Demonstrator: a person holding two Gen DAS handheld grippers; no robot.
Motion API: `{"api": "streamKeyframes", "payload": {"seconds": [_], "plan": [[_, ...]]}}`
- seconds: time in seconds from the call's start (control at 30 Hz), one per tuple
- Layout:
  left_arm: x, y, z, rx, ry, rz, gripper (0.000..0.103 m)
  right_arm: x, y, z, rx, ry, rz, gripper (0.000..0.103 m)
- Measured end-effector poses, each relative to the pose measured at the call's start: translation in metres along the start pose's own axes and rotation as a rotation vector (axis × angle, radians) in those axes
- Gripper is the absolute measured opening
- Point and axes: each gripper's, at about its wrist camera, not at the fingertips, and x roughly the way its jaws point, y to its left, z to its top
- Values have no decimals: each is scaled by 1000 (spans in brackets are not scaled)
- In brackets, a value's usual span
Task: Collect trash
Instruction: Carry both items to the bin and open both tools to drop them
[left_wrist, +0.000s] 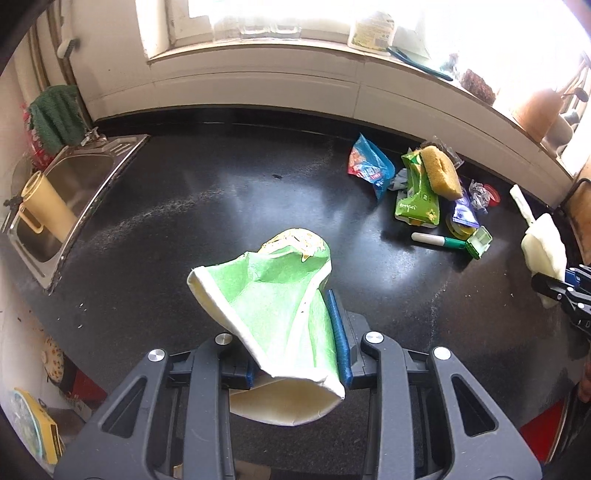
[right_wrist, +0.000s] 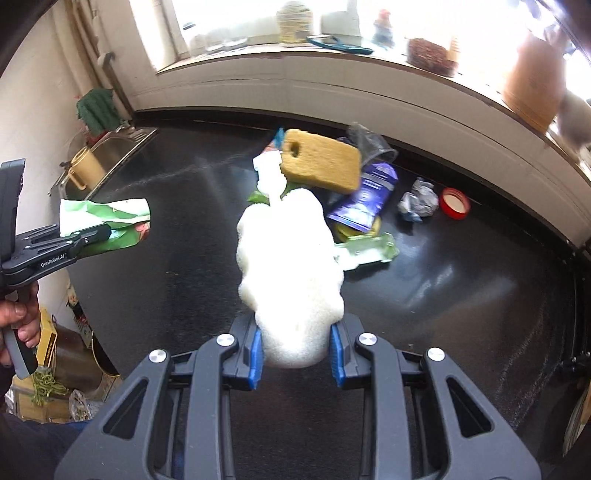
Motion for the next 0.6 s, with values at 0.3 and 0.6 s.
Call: {"api": "streamKeyframes", "payload": {"seconds": [0.3,0.6], "plan": [[-66,108,-73,-186,-34,164,31,49,182,23,-273,77,251,29],[-87,224,-189,-441,40,305,31,101,366,4,-500,255,469,29]]}}
